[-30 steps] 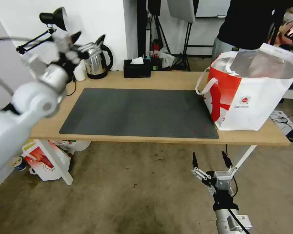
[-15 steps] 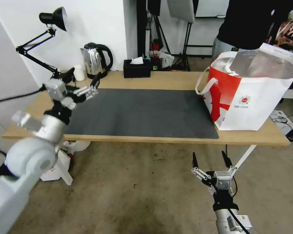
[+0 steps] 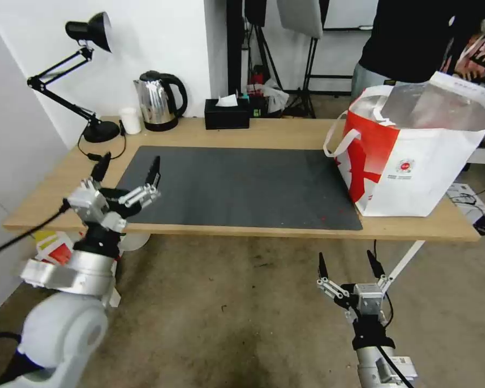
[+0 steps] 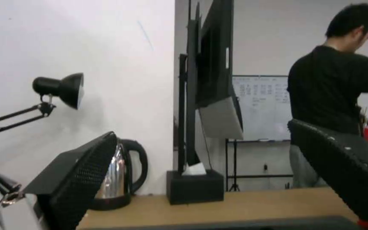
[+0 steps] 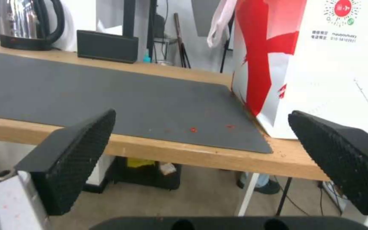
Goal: Pick up the trash from the table and place it into the takeout bag.
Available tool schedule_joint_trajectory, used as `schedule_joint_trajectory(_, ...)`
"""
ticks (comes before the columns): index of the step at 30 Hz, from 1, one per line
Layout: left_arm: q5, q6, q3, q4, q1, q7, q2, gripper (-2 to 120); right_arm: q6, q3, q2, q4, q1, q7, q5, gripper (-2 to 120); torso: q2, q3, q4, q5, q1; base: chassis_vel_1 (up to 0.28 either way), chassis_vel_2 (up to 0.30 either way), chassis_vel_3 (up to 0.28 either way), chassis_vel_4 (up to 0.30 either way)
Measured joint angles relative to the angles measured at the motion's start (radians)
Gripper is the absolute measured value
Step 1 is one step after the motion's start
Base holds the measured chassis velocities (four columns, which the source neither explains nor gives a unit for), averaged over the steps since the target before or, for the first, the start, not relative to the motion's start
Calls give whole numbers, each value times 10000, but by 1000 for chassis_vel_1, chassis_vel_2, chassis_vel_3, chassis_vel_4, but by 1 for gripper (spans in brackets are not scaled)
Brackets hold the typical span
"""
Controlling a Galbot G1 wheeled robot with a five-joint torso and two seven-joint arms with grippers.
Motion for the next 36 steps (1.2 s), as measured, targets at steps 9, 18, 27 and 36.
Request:
schedule_joint_trajectory(9, 1067, -644, 304, -8, 1156, 152, -1666, 100, 0, 1, 0, 0, 0, 0, 0, 100, 0, 0, 4, -1, 0, 0, 0, 0, 0)
schedule_joint_trajectory(18, 2416, -1200, 518, 213, 1992, 67, -2764, 100, 0, 0, 0, 0, 0, 0, 0, 100, 0, 0, 1, -1, 0, 0, 0, 0, 0)
schedule_joint_trajectory(27, 2794, -1335, 500, 194, 2450, 23, -3088, 100, 0, 0, 0, 0, 0, 0, 0, 100, 0, 0, 0, -1, 0, 0, 0, 0, 0)
schedule_joint_trajectory(36, 3160, -1628, 570, 474, 2817, -21, -3200, 100, 0, 0, 0, 0, 0, 0, 0, 100, 0, 0, 1, -2, 2, 0, 0, 0, 0)
